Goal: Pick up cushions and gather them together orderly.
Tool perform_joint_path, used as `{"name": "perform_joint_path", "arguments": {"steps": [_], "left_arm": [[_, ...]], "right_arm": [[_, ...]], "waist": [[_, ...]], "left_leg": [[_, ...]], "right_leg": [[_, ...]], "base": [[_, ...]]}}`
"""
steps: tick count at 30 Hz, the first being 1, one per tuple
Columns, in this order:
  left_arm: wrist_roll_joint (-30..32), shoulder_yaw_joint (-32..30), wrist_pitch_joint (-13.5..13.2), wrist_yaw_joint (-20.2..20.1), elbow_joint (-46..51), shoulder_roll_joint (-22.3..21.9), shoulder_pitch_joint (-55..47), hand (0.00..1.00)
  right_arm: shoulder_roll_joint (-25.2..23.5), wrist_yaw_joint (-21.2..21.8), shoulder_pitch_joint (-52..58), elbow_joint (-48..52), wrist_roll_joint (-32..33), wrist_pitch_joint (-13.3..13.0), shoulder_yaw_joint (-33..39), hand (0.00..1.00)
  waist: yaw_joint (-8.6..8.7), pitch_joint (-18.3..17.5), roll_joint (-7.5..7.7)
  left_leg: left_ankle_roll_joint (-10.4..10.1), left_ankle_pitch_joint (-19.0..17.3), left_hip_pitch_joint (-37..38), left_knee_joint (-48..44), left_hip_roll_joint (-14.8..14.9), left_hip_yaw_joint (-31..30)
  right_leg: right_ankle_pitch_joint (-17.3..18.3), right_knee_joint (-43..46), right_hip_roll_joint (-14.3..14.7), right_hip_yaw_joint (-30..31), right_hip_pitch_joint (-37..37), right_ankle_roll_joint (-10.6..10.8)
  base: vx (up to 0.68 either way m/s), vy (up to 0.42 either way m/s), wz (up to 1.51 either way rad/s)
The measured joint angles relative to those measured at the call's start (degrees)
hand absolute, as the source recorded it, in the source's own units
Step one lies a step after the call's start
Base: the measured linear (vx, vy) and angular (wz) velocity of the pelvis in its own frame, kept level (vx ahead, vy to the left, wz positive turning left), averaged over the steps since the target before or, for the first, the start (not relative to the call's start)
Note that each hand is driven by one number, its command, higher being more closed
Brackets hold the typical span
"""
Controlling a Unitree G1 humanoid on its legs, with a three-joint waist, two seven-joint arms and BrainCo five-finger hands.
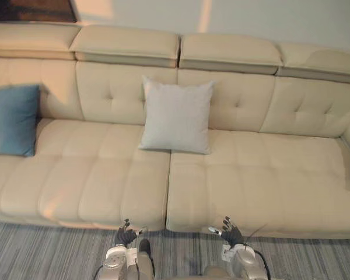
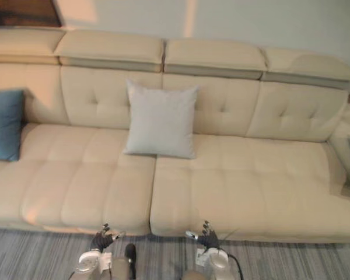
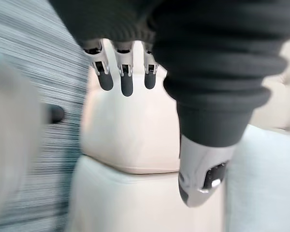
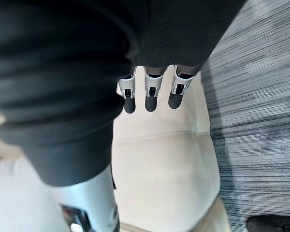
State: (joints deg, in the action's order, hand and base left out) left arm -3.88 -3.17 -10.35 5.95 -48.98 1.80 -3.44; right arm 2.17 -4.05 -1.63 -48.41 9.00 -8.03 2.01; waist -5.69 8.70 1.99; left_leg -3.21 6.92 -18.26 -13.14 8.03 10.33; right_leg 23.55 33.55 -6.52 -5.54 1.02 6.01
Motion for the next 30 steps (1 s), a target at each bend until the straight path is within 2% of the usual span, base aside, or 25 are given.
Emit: {"name": "perform_joint_path", "arguments": {"steps": [1,3,4,5,6,7,8,10,11,13,14,15,18,22,26,30], "left_arm": [[0.2,0.3,-0.2,0.3,-0.1,-0.4,0.1,0.00],[0.4,2.2,-0.1,0.4,-1.4,-0.7,0.5,0.00],[0.4,2.4,-0.1,0.3,-1.4,-0.7,0.8,0.00],[0.4,2.3,-0.1,0.3,-1.1,-0.4,0.9,0.00],[0.4,2.0,-0.2,0.3,-1.1,0.0,1.1,0.00],[0.4,2.0,-0.2,0.3,-1.3,0.3,1.2,0.00],[0.4,2.0,-0.1,0.4,-1.6,0.4,1.0,0.00],[0.4,1.9,0.0,0.4,-2.4,0.4,0.7,0.00],[0.4,1.8,0.1,0.4,-2.9,0.5,0.5,0.00],[0.3,1.8,0.2,0.3,-3.9,0.6,0.5,0.00],[0.3,1.8,0.3,0.3,-4.5,0.9,0.4,0.00],[0.3,1.9,0.7,0.4,-5.0,1.3,0.0,0.00],[0.3,1.9,1.2,0.3,-6.4,2.1,-0.7,0.00],[0.4,2.0,1.2,0.1,-6.9,2.0,-0.8,0.00],[0.6,2.6,1.3,-0.1,-8.1,1.8,-1.2,0.00],[2.4,3.1,1.3,-0.5,-9.0,2.0,-0.5,0.00]], "right_arm": [[0.6,-0.5,-0.9,0.1,0.0,-0.3,-0.4,0.00],[2.1,-1.1,-1.9,0.0,0.0,-0.5,-0.5,0.00],[2.3,-1.3,-1.2,-0.8,0.0,-0.4,-0.3,0.00],[2.1,-1.4,-1.0,-1.4,0.0,-0.4,-0.1,0.00],[2.2,-1.7,-1.0,-2.3,0.0,-0.4,0.2,0.00],[2.5,-1.7,-0.8,-2.5,0.0,-0.3,0.2,0.00],[2.9,-1.6,-0.3,-2.5,-0.1,-0.3,0.6,0.00],[2.8,-1.6,-0.2,-2.8,-0.1,-0.2,1.0,0.00],[2.6,-1.5,-0.2,-3.3,-0.2,-0.2,1.3,0.00],[2.6,-1.5,-0.2,-5.1,-0.3,0.3,1.3,0.00],[2.4,-1.5,-0.2,-5.9,-0.3,0.6,1.3,0.00],[2.0,-1.2,0.5,-6.7,-0.5,0.8,1.2,0.00],[1.9,-0.9,2.4,-6.7,-1.9,0.8,1.3,0.00],[1.8,-0.7,3.9,-7.4,-2.2,0.8,1.8,0.00],[2.0,-0.7,4.0,-7.9,-2.2,0.8,2.4,0.00],[1.8,-0.6,4.0,-9.1,-2.2,0.8,2.6,0.00]], "waist": [[-0.74,0.4,-1.35],[0.18,1.9,-4.39],[0.46,2.4,-4.96],[0.43,2.9,-3.62],[0.40,3.2,-2.67],[0.68,3.2,-2.38],[1.54,2.8,-2.23],[2.01,2.6,-2.45],[1.97,2.4,-2.65],[1.96,1.9,-3.46],[1.99,1.9,-3.07],[2.14,0.9,-2.49],[2.58,-0.4,-2.00],[3.00,-1.7,-2.37],[3.38,-3.0,-3.56],[3.65,-2.9,-3.28]], "left_leg": [[-0.7,2.7,-0.6,2.0,0.8,-0.2],[-2.2,9.4,-0.4,8.8,2.8,-2.1],[-3.7,3.8,0.5,10.0,2.3,-2.2],[-4.1,1.7,0.1,9.4,2.0,-2.2],[-3.4,0.9,-0.7,5.5,1.0,-2.1],[-2.9,0.4,-1.1,1.9,0.1,-2.5],[-2.0,-2.0,-1.0,-5.5,-1.1,-3.5],[-1.6,-8.8,1.6,-11.4,-1.7,-5.7],[-1.5,-13.9,4.4,-12.3,-1.6,-7.3],[-2.9,-17.1,8.0,-8.4,-1.7,-9.0],[-3.0,-17.9,9.6,-6.0,-1.9,-8.5],[-2.4,-17.4,10.7,-4.4,-1.9,-6.7],[-1.6,-17.0,13.7,-1.6,-3.0,-4.4],[-0.6,-16.3,15.7,0.6,-4.1,-2.9],[-0.3,-16.1,16.5,1.2,-4.4,-1.5],[-0.3,-16.1,17.1,1.8,-3.9,-0.6]], "right_leg": [[1.5,-2.7,1.6,-1.1,0.0,-1.5],[1.1,-6.1,4.7,-4.1,0.0,-3.6],[0.3,-6.0,4.4,-6.7,0.1,-6.4],[0.2,-6.2,3.5,-7.1,0.5,-7.2],[-0.7,-6.5,2.2,-7.3,1.2,-8.0],[-1.7,-7.3,1.5,-7.5,1.5,-7.8],[-4.1,-9.8,0.7,-7.1,2.0,-7.4],[-6.4,-12.1,0.7,-5.1,3.2,-7.1],[-7.7,-12.4,1.0,-3.2,5.0,-6.6],[-9.0,-13.0,1.8,-0.9,5.9,-5.4],[-10.0,-13.8,1.9,0.4,5.7,-4.7],[-12.3,-17.0,1.8,1.6,4.6,-3.6],[-16.5,-23.8,1.4,3.2,1.4,-2.2],[-18.9,-28.0,0.6,4.5,-0.7,-1.4],[-21.0,-31.1,0.7,6.2,-1.6,-1.1],[-22.5,-33.1,1.4,7.8,-1.9,-1.4]], "base": [[-0.34,-0.156,-0.05],[-0.47,-0.142,0.41],[-0.45,-0.093,0.50],[-0.39,-0.069,0.33],[-0.29,-0.051,0.14],[-0.38,-0.028,0.11],[-0.29,0.046,-0.03],[-0.20,0.122,-0.34],[-0.11,0.149,-0.51],[-0.11,0.199,-0.60],[-0.09,0.239,-0.68],[-0.06,0.199,-0.59],[-0.02,0.167,-0.43],[0.00,0.097,-0.17],[0.05,0.037,-0.26],[0.02,-0.006,-0.21]]}}
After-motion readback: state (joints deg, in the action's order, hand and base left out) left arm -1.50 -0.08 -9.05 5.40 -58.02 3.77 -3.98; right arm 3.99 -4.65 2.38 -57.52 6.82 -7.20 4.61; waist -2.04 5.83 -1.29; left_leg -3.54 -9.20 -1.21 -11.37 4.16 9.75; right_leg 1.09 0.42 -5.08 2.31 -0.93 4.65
